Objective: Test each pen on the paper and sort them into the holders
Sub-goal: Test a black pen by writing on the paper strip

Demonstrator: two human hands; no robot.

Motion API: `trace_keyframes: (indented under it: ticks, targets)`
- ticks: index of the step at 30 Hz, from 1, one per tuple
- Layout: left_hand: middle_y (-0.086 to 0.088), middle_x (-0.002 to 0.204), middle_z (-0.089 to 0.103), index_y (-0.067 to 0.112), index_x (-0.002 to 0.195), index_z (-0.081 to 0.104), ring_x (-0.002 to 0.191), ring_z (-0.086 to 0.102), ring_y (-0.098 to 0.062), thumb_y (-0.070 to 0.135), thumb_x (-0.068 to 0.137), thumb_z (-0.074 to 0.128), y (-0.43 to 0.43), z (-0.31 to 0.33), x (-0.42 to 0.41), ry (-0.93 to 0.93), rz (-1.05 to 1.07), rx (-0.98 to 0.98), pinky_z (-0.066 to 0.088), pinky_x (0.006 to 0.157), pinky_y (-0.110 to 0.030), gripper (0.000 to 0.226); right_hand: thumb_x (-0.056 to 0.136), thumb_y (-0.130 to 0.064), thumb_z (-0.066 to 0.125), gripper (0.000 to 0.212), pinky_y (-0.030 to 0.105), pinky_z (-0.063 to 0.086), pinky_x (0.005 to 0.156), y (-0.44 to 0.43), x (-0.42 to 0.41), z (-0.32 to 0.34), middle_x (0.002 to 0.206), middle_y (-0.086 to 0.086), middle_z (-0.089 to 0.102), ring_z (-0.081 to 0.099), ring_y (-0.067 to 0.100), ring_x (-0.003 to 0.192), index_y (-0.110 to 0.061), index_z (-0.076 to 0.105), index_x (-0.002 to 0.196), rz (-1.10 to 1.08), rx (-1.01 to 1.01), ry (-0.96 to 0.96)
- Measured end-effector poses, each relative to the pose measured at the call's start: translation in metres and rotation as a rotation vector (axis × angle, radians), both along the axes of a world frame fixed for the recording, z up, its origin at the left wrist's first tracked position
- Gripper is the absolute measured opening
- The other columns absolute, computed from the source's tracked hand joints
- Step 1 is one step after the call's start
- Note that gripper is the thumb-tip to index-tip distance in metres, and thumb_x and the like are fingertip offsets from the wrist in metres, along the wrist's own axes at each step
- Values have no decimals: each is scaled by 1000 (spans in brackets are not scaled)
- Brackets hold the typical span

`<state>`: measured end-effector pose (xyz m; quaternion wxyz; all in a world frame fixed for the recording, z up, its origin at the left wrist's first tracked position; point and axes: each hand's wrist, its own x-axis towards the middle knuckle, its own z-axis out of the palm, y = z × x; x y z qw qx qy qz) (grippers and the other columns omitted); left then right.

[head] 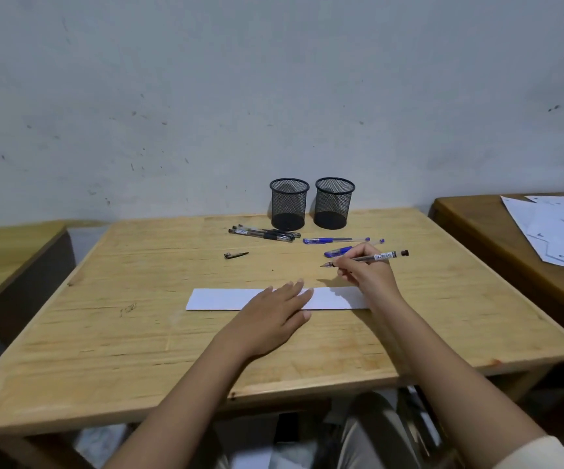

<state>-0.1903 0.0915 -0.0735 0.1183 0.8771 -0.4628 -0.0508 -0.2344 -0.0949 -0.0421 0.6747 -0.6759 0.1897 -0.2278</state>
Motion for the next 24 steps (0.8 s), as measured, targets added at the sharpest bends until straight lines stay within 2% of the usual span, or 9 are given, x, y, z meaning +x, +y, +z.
trace_keyframes:
  ticks: [4,9,14,18,21,24]
  targets:
    - [9,159,-3,34,148,5,146,-6,-8,51,98,17,-1,-7,-4,43,41,74,-2,119,-35,54,71,-2,76,26,17,49,52,0,2,-2,67,9,64,60,13,56,-11,51,71,-9,-62,36]
    - [10,158,-10,37,147,-2,145,-16,-14,59,94,11,-10,-8,-8,82,169,122,-8,119,-42,60,71,2,71,28,21,48,52,1,8,-6,60,8,58,54,12,51,-11,49,64,-44,-61,82]
    - [7,157,-15,33,148,-6,144,-19,-18,60,93,10,-19,-8,-10,83,253,140,-10,118,-44,63,70,7,65,33,18,39,40,1,17,-6,50,5,52,44,9,38,-14,42,57,-56,-1,100]
    - [6,158,-12,32,148,-4,145,-15,-14,52,97,10,-18,-7,-9,71,213,139,-8,118,-45,57,69,7,63,33,17,37,38,0,19,-13,48,4,49,43,10,38,-14,41,56,-63,21,104]
    - [4,159,-3,30,149,7,146,-6,-12,41,100,14,-21,-4,-6,49,172,78,-2,119,-42,50,68,8,62,32,21,38,43,-1,24,-13,43,-1,50,43,10,38,-13,41,56,-37,60,87]
    - [3,160,4,29,149,14,147,-1,-11,39,101,17,-26,-6,-4,50,203,18,0,118,-40,49,68,8,61,31,24,39,47,-3,28,-12,41,-3,52,43,9,37,-13,42,55,-25,55,77]
